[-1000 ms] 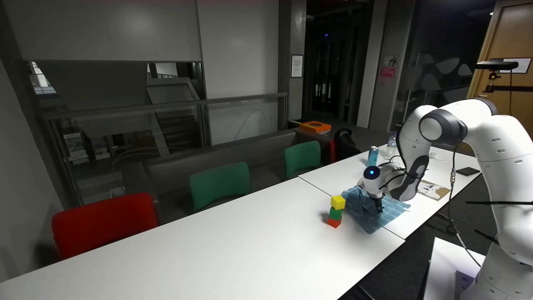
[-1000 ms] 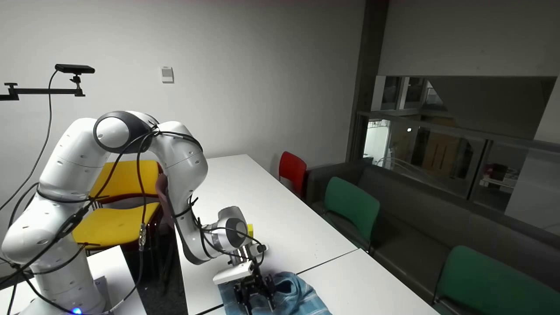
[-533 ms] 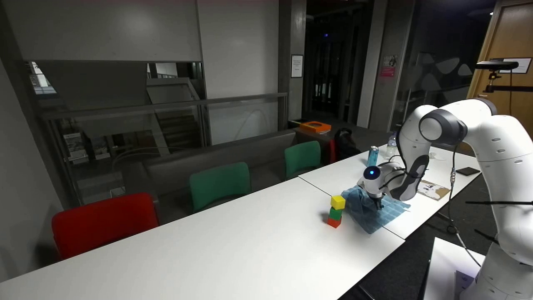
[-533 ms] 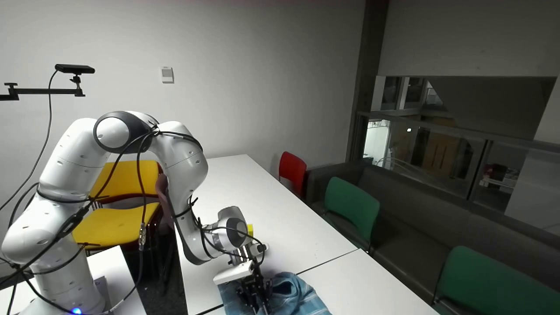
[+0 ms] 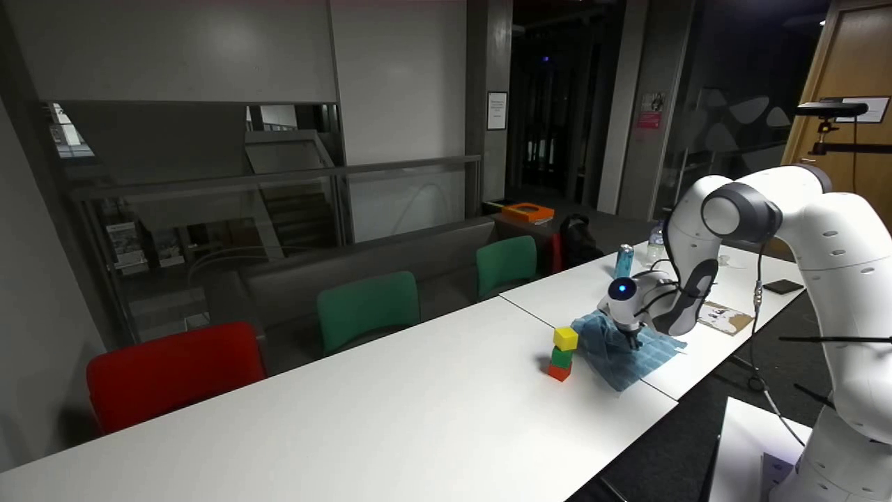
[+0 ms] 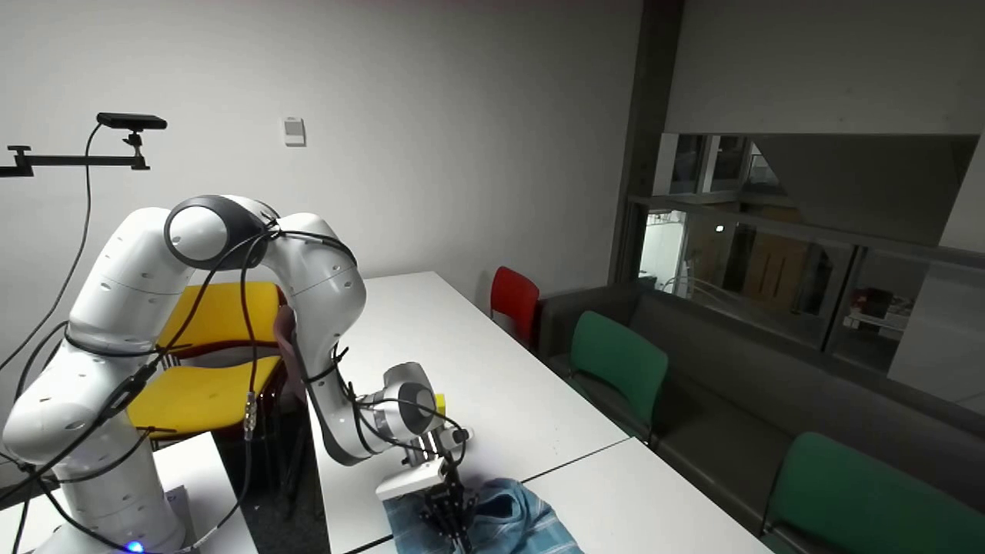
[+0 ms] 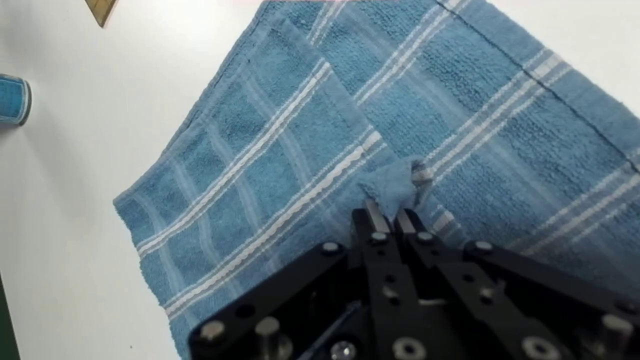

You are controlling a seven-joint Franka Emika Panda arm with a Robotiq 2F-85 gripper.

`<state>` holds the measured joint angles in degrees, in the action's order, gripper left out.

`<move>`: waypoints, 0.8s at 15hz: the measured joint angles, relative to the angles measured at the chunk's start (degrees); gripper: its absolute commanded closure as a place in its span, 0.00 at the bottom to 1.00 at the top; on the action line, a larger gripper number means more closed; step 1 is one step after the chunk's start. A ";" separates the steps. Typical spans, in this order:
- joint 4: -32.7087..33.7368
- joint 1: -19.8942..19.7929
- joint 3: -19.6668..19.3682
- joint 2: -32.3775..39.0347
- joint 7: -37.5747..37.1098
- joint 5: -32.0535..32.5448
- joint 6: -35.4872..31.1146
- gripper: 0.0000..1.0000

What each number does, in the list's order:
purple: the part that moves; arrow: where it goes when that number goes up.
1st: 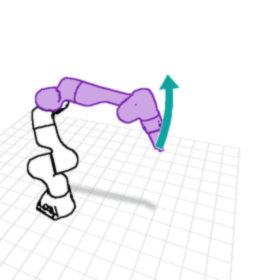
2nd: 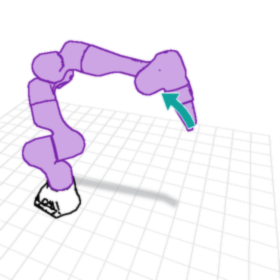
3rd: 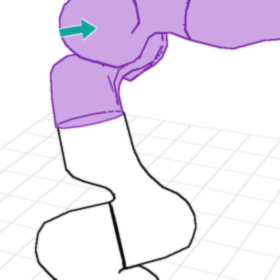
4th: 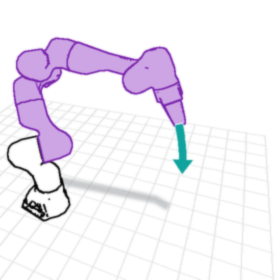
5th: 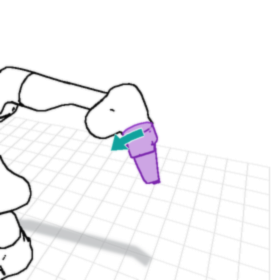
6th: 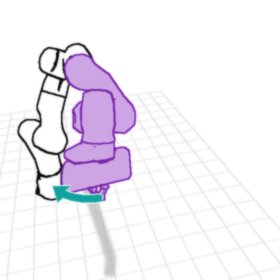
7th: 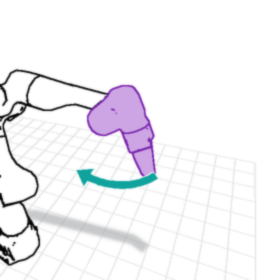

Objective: Unfold the cloth

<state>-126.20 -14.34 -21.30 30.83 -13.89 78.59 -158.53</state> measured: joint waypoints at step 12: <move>-0.44 0.06 -1.83 -5.52 -7.04 0.02 0.30 0.99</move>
<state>-126.64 -14.28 -23.14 25.31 -20.93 78.61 -158.23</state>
